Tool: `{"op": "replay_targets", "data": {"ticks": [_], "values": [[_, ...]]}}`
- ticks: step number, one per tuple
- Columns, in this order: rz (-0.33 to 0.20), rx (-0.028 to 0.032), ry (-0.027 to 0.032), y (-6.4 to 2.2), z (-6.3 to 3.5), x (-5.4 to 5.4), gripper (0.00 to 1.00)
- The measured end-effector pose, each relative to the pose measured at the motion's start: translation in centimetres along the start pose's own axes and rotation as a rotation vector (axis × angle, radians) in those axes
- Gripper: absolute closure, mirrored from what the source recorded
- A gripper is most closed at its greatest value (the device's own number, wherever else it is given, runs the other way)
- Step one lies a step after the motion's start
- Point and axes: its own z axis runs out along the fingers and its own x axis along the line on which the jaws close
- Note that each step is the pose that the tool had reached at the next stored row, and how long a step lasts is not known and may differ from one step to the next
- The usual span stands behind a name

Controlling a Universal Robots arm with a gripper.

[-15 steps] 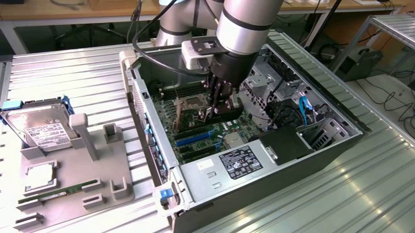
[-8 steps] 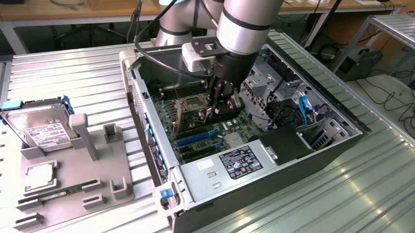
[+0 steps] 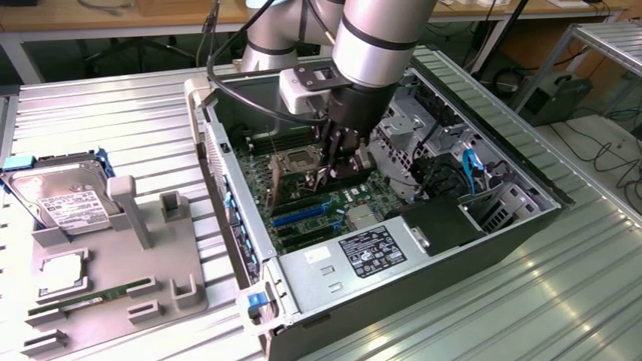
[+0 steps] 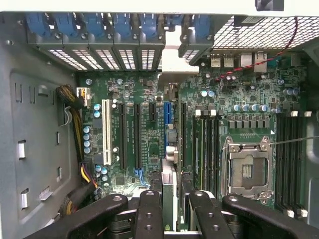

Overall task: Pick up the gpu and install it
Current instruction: 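Insert the gpu into the slot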

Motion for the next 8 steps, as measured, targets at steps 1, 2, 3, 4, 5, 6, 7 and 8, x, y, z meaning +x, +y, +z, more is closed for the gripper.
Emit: {"op": "replay_targets", "data": {"ticks": [1,2,3,4,5,6,7,8], "values": [[0.000,0.0000,0.0000,0.00,0.05,0.00,0.74],[0.000,0.0000,0.0000,0.00,0.11,0.01,0.74],[0.000,-0.0001,0.0001,0.00,0.14,0.01,0.74],[0.000,-0.0001,0.0001,0.01,0.17,0.01,0.74],[0.000,-0.0001,0.0001,0.01,0.21,0.01,0.74],[0.000,0.0000,0.0001,0.01,0.25,0.02,0.74],[0.000,0.0000,0.0000,0.01,0.28,0.02,0.74],[0.000,0.0000,0.0001,0.01,0.32,0.02,0.74]]}}
